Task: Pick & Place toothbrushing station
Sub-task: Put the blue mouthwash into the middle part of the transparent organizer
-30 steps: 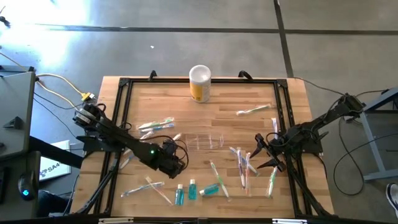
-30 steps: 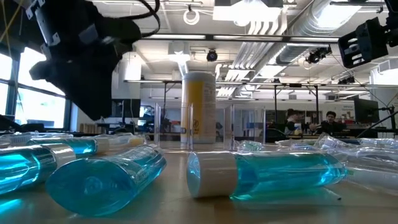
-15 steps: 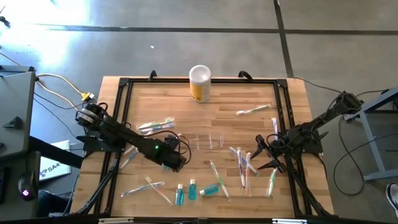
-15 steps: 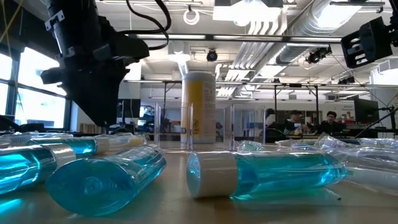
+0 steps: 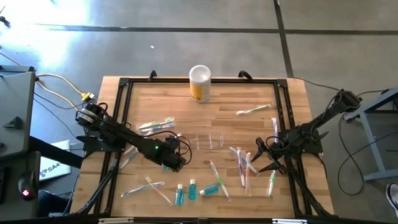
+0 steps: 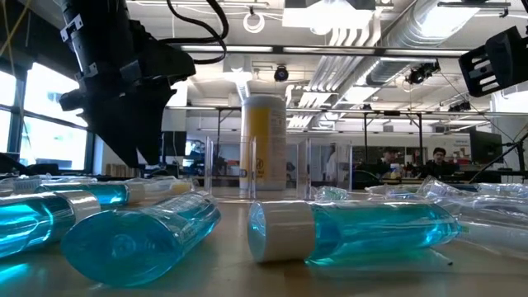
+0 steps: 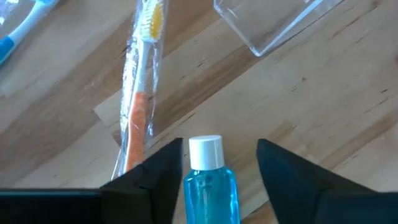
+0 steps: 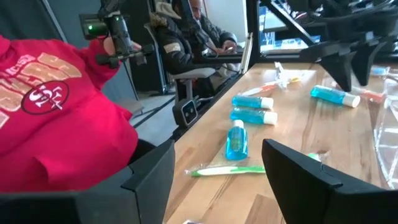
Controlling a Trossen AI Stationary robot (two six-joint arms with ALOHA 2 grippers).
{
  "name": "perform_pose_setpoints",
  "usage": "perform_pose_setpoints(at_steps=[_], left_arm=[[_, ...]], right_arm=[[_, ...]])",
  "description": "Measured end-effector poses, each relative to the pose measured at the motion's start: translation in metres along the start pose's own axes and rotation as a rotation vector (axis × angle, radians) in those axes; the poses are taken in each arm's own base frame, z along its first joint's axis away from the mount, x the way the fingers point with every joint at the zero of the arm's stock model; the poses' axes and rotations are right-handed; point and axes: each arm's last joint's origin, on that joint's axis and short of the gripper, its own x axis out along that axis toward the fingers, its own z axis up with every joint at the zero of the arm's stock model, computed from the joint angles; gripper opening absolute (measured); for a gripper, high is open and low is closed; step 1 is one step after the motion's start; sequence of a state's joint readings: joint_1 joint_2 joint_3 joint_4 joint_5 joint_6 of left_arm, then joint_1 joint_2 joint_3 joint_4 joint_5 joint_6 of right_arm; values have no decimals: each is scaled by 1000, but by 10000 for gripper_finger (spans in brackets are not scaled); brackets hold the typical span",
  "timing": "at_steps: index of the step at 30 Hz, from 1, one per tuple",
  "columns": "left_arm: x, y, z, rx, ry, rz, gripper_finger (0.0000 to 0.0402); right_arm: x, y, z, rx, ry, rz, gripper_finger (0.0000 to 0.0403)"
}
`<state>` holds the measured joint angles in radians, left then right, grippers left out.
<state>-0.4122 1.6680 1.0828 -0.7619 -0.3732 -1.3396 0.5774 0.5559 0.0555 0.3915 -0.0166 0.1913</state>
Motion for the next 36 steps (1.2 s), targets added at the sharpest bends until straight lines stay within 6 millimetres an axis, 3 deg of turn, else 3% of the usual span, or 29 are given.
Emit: perform_pose_setpoints(at_steps=[6, 24, 28, 34, 36], left_arm=[[0, -1, 0, -18, -1, -13, 262], [42, -8, -18, 8, 131, 88, 261], [43, -8, -19, 8, 154, 84, 219], [44, -9, -20, 45, 162, 75, 93], [44, -9, -20, 63, 162, 72, 86]], right_arm=[[1, 1, -2, 22, 8, -31, 234], [1, 1, -2, 24, 10, -29, 234], [1, 1, -2, 24, 10, -29, 234], [1, 1, -2, 24, 10, -29, 234], [1, 1, -2, 24, 10, -29, 234]])
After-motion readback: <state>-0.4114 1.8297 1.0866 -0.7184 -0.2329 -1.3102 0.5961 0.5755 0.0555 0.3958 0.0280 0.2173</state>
